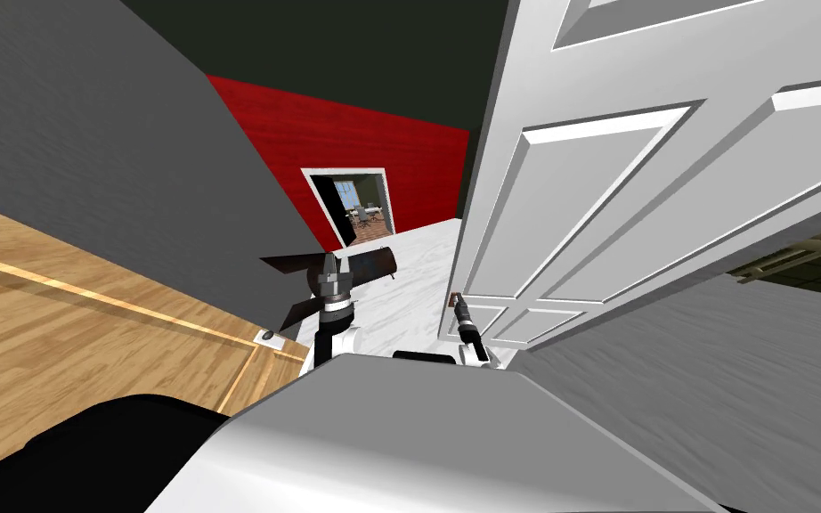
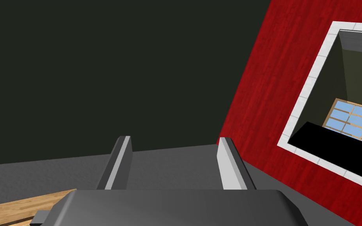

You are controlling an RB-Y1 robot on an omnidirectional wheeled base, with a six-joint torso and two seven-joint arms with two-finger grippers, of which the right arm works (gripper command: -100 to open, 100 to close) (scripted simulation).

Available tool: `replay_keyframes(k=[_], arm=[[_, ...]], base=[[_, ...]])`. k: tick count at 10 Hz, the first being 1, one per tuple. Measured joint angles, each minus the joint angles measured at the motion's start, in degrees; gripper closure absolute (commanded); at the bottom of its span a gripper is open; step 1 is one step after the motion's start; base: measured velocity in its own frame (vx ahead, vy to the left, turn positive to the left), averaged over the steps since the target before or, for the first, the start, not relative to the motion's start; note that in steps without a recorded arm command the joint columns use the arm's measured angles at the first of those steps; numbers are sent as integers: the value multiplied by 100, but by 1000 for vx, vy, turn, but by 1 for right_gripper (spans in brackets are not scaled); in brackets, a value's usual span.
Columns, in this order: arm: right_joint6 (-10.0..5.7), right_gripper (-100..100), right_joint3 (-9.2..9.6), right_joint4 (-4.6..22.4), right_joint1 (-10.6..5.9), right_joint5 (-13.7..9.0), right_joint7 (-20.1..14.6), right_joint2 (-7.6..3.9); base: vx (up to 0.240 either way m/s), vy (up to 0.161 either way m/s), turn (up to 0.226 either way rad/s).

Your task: Push the door open

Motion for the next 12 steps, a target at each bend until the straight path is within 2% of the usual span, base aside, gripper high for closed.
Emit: replay_keyframes(k=[1, 7, 8, 9, 12], arm=[[-13, 100, 2, -3, 8, 1, 2, 6], [15, 100, 6, 12, 9, 3, 3, 4], [22, 100, -20, 37, 21, -11, 17, 8], [97, 100, -42, -57, 87, -26, 23, -8], [132, 100, -223, 20, 0, -127, 53, -55]], base=[[-19, 2, 6], [0, 6, -4], [127, 61, -44], [169, 80, -66], [209, 94, -72]])
